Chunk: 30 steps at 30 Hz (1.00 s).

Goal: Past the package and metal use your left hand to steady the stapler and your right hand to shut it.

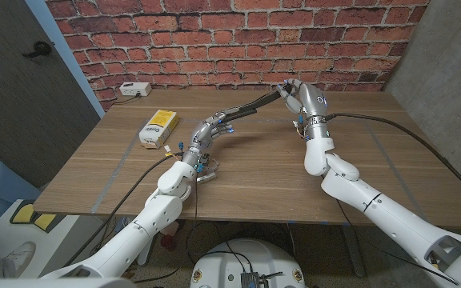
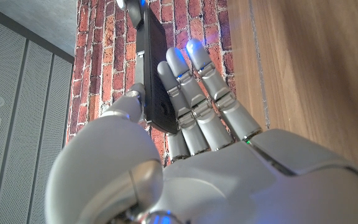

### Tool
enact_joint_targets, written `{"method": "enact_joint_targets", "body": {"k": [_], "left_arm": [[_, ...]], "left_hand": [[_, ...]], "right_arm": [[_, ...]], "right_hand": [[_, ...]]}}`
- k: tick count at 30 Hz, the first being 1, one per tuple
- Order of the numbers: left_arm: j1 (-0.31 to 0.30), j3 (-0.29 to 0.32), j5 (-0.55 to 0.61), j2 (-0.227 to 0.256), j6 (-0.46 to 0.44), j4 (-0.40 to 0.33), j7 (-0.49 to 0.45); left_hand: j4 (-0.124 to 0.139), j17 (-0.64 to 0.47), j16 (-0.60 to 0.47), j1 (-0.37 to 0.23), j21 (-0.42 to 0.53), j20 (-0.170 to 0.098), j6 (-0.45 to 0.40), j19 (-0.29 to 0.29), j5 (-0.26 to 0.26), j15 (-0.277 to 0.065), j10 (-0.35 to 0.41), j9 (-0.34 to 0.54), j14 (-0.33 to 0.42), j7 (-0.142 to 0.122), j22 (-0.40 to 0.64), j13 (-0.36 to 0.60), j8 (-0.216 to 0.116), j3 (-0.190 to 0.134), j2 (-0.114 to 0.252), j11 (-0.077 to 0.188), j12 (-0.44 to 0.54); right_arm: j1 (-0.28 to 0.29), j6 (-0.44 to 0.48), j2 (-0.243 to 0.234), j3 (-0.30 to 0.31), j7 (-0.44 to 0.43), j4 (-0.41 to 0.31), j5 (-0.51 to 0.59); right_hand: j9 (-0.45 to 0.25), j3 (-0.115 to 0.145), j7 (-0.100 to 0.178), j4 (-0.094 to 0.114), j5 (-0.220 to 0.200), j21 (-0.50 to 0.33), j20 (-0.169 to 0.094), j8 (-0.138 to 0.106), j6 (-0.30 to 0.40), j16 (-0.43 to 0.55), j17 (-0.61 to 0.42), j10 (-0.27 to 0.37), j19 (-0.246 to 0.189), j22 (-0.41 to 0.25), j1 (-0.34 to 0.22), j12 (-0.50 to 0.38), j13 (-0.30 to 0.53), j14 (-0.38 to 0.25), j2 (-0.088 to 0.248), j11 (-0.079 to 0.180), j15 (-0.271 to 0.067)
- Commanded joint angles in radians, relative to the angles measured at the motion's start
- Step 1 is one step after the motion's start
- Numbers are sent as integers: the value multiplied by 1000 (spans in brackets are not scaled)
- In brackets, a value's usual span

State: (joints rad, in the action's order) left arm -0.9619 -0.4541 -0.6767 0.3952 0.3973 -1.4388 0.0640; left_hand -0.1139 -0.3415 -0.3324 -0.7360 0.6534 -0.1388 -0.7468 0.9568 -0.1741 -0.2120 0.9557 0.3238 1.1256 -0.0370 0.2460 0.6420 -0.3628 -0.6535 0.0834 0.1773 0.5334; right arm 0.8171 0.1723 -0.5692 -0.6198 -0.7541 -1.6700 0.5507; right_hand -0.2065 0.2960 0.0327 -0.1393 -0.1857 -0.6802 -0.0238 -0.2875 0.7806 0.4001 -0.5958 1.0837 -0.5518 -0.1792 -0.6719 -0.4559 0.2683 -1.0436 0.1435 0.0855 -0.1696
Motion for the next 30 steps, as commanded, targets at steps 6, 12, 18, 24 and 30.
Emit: {"method": "enact_joint_targets", "body": {"k": [6,12,18,24,30], "left_arm": [[4,-4,7,4,-12,-11,-7],[4,-5,7,0,-6,-9,-4],[-1,-4,6,0,0,-11,-5],[-7,-1,6,4,1,-17,-8],[-10,0,5,7,2,-19,-5]], "left_hand": [[21,-2,3,-91,13,-11,-51,-7,-6,-20,23,170,3,14,2,4,4,-20,98,28,-3],[22,-2,3,-90,18,-11,-50,-8,-6,-20,24,172,4,15,1,3,6,-19,99,27,-5],[21,-2,5,-90,21,-10,-51,-9,-6,-20,22,172,3,14,0,4,8,-19,99,28,-5],[21,-3,4,-91,25,-10,-52,-10,-6,-21,25,174,5,14,-1,2,10,-19,99,28,-7],[21,-3,4,-91,29,-11,-54,-12,-6,-20,26,175,4,15,-2,3,12,-19,98,27,-7]], "right_arm": [[-12,-79,-10,-23,-40,27,27],[-12,-92,-15,-26,-40,20,42],[-11,-83,-21,-29,-36,6,70],[-10,-76,-27,-36,-34,-8,101],[-11,-51,-31,-51,-17,-28,146]], "right_hand": [[-32,124,58,-50,-21,24,-33,4,62,-7,-31,-21,55,-3,-244,-20,14,-10,25,53,-68],[-47,143,73,-45,-18,30,-47,7,60,-13,-36,-39,76,-5,-291,-22,26,0,26,66,-69],[-57,146,78,-41,-12,29,-48,4,69,-15,-41,-47,81,-6,-312,-25,33,5,21,70,-69],[-65,145,79,-38,-8,30,-50,1,78,-19,-42,-51,87,-6,-324,-28,39,10,18,68,-68],[-69,144,75,-36,-5,29,-50,-2,89,-20,-42,-51,88,-7,-334,-29,40,13,17,68,-69]]}}
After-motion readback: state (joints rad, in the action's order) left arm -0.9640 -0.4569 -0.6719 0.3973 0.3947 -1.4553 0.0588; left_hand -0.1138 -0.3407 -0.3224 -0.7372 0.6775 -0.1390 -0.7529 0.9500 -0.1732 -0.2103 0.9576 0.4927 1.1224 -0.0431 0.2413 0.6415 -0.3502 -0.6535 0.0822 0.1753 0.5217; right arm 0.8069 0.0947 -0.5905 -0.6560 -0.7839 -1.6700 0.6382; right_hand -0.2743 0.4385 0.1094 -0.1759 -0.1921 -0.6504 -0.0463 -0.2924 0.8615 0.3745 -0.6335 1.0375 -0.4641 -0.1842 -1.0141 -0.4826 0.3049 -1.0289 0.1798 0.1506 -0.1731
